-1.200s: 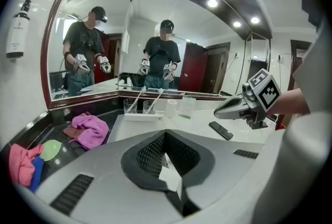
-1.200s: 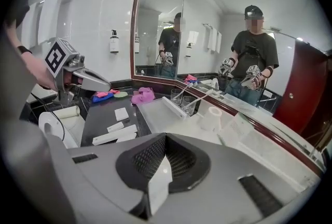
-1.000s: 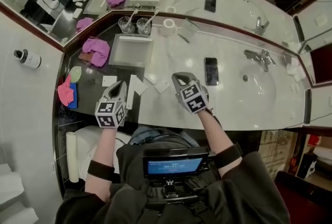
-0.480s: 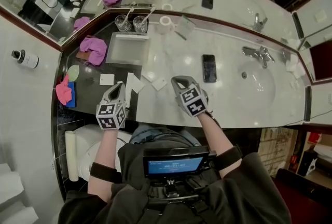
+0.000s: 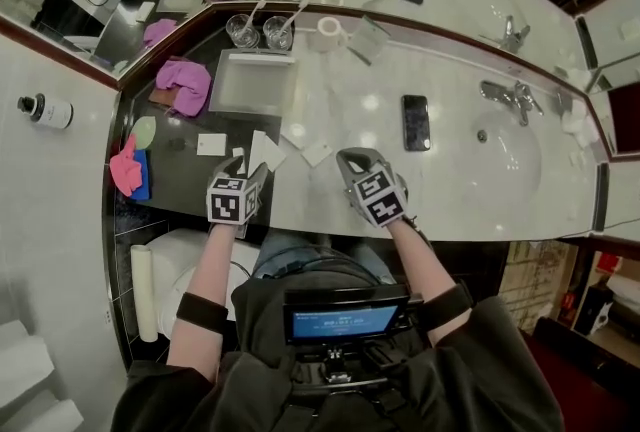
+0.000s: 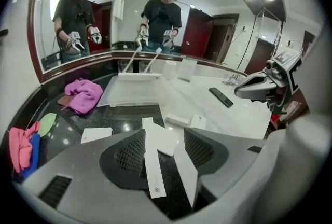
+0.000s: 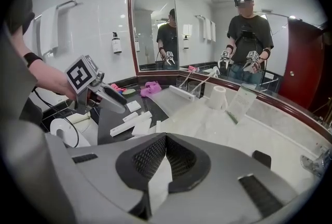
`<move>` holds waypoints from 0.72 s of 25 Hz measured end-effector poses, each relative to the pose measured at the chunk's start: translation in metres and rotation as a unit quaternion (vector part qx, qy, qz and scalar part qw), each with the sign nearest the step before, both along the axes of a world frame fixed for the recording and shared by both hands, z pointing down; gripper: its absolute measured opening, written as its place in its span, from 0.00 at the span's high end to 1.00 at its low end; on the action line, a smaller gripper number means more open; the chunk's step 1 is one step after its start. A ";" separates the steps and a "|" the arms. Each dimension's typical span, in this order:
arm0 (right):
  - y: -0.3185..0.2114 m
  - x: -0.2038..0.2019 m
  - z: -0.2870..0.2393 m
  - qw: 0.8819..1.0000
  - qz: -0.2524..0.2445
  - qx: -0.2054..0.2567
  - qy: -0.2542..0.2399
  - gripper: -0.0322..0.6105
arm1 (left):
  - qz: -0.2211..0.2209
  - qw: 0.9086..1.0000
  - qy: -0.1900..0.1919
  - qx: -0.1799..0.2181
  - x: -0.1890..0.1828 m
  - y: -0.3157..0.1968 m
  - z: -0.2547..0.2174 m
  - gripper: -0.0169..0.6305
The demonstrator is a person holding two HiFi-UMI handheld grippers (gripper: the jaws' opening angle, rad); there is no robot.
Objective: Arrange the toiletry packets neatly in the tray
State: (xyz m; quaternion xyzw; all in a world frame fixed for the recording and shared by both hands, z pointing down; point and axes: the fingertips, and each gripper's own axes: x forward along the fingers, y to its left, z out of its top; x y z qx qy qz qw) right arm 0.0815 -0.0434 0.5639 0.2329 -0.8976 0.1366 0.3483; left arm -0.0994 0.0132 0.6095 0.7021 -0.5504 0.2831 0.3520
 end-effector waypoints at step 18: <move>0.003 0.012 0.041 0.999 0.009 -0.041 0.031 0.93 | -0.009 0.992 -0.041 -0.117 -0.023 -0.013 0.094 0.55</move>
